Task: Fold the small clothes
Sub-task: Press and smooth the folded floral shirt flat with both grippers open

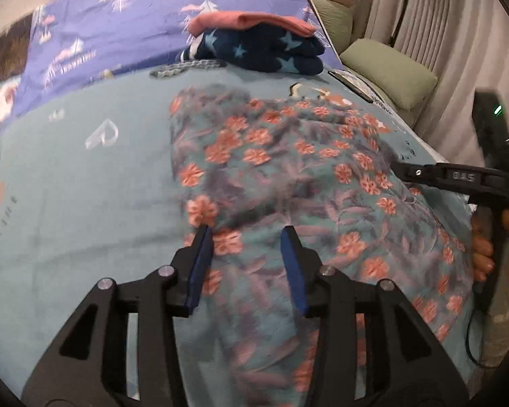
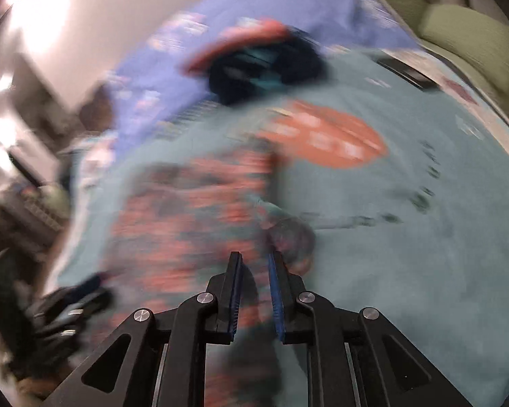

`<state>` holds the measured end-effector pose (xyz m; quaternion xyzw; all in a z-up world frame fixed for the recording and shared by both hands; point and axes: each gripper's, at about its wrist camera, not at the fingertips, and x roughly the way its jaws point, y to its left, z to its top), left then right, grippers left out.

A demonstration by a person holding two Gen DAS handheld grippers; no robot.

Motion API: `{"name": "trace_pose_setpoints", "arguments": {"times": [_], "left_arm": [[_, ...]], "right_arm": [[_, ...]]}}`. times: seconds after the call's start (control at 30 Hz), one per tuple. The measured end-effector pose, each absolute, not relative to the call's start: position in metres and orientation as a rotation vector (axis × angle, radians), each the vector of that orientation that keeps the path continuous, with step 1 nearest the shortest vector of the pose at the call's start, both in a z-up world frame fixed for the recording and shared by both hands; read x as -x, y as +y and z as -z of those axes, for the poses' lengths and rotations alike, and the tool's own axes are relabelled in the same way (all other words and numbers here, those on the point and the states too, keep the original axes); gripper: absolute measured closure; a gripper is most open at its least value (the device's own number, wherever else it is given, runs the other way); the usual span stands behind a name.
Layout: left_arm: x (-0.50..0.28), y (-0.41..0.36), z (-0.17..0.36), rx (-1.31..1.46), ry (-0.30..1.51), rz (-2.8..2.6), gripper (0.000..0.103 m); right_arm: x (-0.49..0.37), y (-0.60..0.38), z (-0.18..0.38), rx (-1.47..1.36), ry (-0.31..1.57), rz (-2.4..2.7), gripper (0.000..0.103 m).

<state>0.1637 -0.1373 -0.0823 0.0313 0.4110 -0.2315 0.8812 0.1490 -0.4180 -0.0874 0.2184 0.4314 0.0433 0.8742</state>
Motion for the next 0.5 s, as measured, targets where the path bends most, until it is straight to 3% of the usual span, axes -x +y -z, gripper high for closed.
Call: {"name": "trace_pose_setpoints", "arguments": {"times": [0.1,0.23,0.27,0.33,0.5], "left_arm": [[-0.159,-0.133,0.072,-0.077,0.836,0.500,0.059],[-0.168,-0.130,0.053,-0.032,0.810,0.547,0.057],[-0.173,-0.129,0.050,-0.025,0.803,0.545,0.056],[-0.188,-0.126,0.048,-0.028,0.794,0.513,0.052],[-0.227,-0.119,0.052,-0.015,0.813,0.478,0.047]], "right_arm": [[-0.146,-0.440,0.095,-0.615,0.873,-0.154,0.090],[-0.153,-0.438,0.067,-0.562,0.828,-0.174,0.082],[-0.161,-0.437,0.060,-0.543,0.815,-0.187,0.077],[-0.181,-0.440,0.050,-0.530,0.821,-0.191,0.057],[-0.233,-0.451,0.063,-0.620,0.940,-0.267,0.056]]}}
